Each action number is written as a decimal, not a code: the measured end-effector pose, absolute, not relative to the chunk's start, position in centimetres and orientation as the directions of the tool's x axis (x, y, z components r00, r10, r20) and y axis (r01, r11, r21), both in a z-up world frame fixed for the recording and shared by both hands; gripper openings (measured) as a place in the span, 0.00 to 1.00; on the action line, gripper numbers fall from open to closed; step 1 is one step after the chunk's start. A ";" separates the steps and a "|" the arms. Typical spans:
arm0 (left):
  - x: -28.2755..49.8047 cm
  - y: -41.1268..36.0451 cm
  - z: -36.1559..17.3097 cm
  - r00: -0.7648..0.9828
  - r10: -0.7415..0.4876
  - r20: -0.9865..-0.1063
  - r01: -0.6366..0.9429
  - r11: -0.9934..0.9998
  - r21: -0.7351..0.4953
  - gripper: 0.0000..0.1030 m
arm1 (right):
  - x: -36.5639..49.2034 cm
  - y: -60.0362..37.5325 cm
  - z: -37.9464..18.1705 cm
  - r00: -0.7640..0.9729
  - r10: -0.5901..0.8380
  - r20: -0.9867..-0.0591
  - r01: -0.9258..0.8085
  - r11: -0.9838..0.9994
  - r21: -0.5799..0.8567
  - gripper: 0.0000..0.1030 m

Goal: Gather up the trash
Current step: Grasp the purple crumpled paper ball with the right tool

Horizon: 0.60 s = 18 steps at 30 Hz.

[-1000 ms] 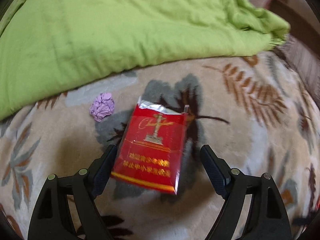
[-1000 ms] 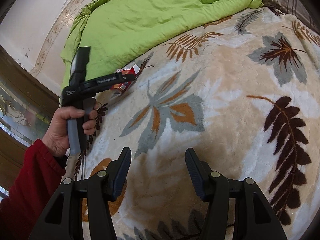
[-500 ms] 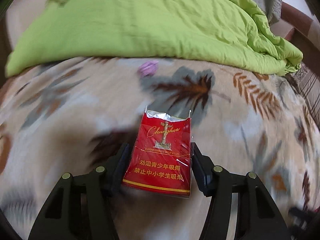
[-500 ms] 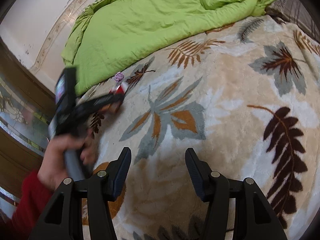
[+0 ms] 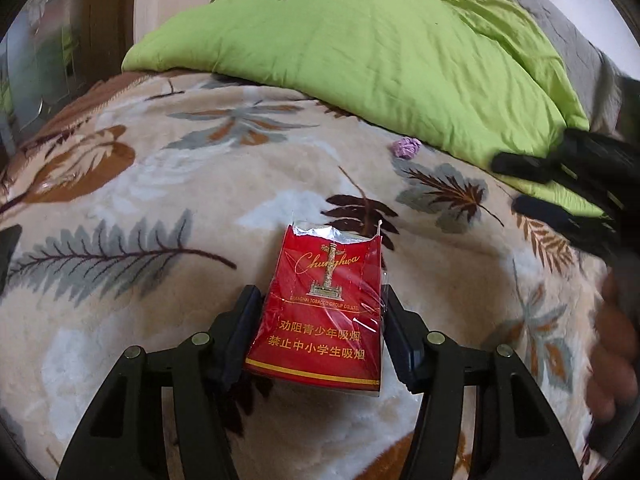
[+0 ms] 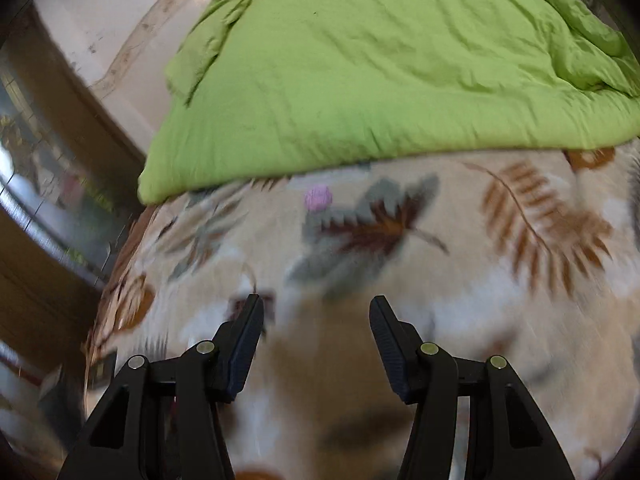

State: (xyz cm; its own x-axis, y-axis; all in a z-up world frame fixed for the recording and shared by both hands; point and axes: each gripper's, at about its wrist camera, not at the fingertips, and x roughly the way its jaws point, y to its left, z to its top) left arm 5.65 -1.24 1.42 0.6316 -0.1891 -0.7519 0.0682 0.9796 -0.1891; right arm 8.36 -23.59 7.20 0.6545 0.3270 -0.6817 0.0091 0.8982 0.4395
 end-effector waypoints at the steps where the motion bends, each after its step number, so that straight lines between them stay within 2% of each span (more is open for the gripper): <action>1: 5.9 -1.1 1.3 0.624 -0.190 -0.758 0.058 0.979 -0.197 0.57 | 10.0 -23.2 7.0 0.645 0.335 -0.687 0.005 0.897 0.441 0.58; 9: 6.0 -0.6 1.1 0.617 -0.191 -0.764 0.039 0.976 -0.212 0.57 | 20.4 -22.3 3.3 0.624 0.301 -0.721 0.109 0.880 0.463 0.57; 15: 6.1 -0.9 1.0 0.616 -0.182 -0.767 0.044 0.980 -0.196 0.57 | 24.4 -20.6 1.5 0.596 0.251 -0.763 0.131 0.907 0.401 0.51; 16: 6.1 -0.9 1.1 0.617 -0.183 -0.765 0.045 0.979 -0.198 0.57 | 24.7 -20.1 1.7 0.606 0.230 -0.762 0.120 0.920 0.373 0.46; 17: 6.1 -0.9 1.0 0.618 -0.184 -0.765 0.047 0.979 -0.198 0.57 | 25.1 -19.8 1.7 0.605 0.221 -0.765 0.110 0.928 0.356 0.32; 18: 6.1 -0.9 1.1 0.619 -0.184 -0.764 0.048 0.979 -0.197 0.57 | 25.1 -19.5 1.7 0.599 0.223 -0.769 0.095 0.934 0.345 0.31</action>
